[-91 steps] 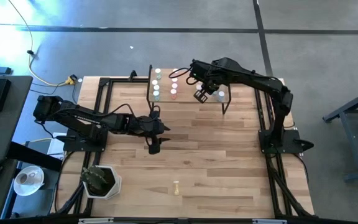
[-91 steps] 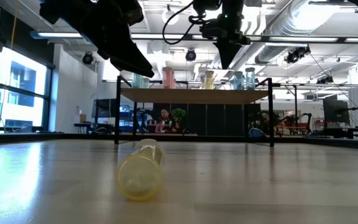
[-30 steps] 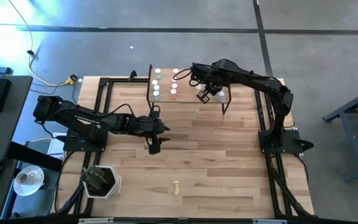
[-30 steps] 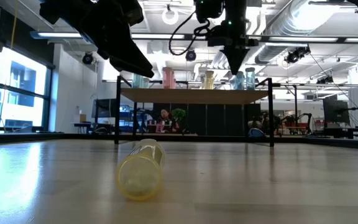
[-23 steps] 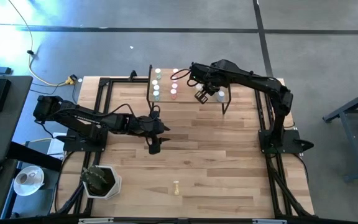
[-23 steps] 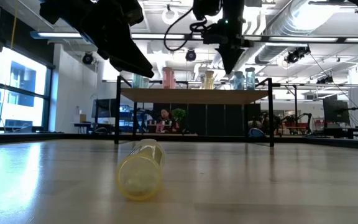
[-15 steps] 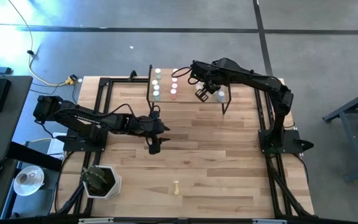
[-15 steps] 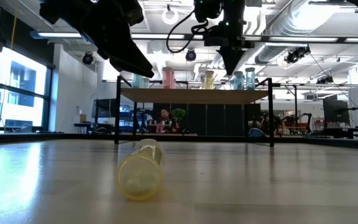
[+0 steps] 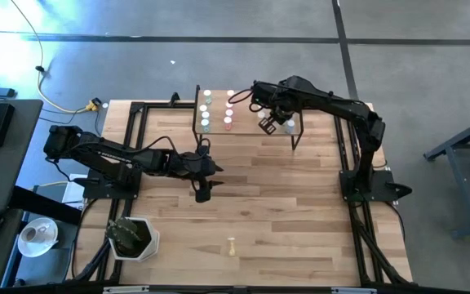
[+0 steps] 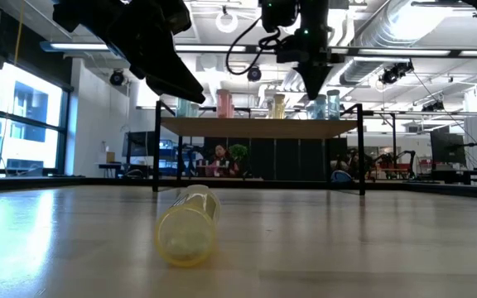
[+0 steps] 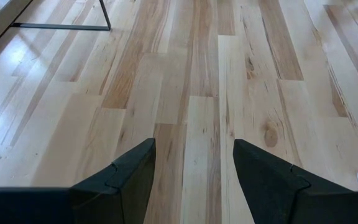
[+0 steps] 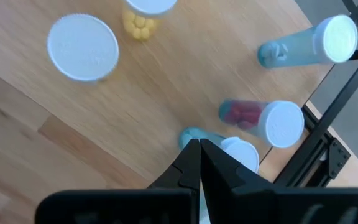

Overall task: Pick and place medicine bottles onto shelf by color
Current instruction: Adjust the blue pill bottle on the shelf, then put the yellow pill bottle on the shelf

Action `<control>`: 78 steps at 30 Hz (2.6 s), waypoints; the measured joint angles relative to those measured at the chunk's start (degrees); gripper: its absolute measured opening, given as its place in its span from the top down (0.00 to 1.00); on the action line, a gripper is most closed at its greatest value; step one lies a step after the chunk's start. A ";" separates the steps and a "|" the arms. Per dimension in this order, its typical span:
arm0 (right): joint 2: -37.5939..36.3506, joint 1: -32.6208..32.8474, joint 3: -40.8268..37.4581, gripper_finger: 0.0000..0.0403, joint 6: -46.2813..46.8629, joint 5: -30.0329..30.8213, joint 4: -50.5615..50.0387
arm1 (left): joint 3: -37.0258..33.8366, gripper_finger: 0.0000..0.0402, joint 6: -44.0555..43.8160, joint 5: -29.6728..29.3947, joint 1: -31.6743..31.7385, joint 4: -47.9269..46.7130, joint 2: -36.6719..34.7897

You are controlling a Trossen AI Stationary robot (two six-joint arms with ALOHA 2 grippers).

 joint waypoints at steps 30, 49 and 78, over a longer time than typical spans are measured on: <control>0.00 0.43 0.10 1.00 -1.23 0.46 1.45 | 0.00 0.48 0.01 0.00 -0.01 0.00 0.00; 0.00 0.50 0.04 1.00 0.30 1.75 -1.36 | 0.00 0.48 0.01 0.00 -0.01 0.00 0.00; -0.31 3.89 2.60 1.00 -1.57 2.31 -0.45 | -0.02 0.48 -1.43 0.09 -0.01 -0.06 0.00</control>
